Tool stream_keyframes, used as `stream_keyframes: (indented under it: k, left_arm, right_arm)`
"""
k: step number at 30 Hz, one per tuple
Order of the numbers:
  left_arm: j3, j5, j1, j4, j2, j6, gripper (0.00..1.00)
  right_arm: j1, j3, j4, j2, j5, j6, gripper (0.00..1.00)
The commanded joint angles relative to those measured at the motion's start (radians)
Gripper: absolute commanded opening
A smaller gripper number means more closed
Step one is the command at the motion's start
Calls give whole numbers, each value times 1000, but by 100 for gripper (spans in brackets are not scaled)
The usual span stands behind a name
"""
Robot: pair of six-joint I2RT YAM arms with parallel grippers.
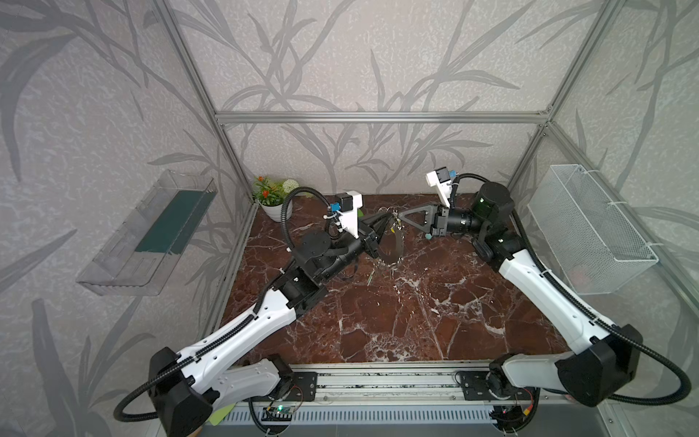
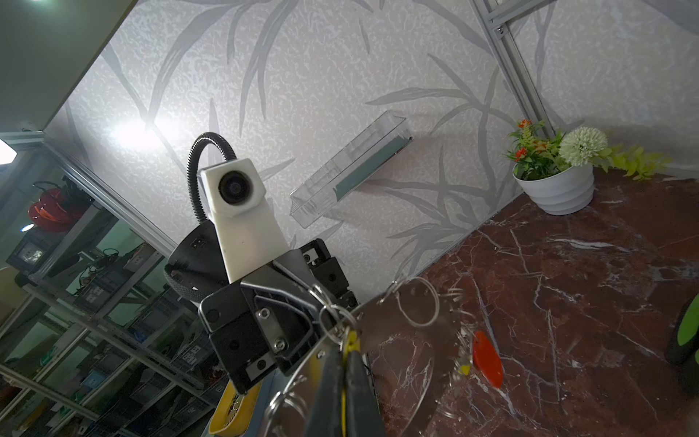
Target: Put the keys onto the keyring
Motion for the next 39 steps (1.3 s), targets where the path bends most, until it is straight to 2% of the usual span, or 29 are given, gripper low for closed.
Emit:
stream_keyframes:
  k: [1, 8, 19, 24, 31, 39]
  left_arm:
    - [31, -5, 9, 109, 5, -25, 0]
    - [62, 34, 13, 134, 29, -41, 0]
    - [87, 73, 11, 177, 58, -73, 0]
    - [86, 83, 11, 175, 61, -78, 0]
    - [79, 87, 11, 195, 70, -90, 0]
    - [83, 89, 11, 213, 89, -95, 0]
  right_arm:
    - [9, -26, 17, -38, -23, 0, 0]
    - [9, -55, 12, -40, -26, 5, 0]
    - [10, 13, -123, -1, -21, -99, 0]
    - [7, 57, -162, 10, 3, -138, 7]
    - [10, 80, -96, 44, -12, -59, 10]
    - [28, 68, -133, 33, -15, -84, 13]
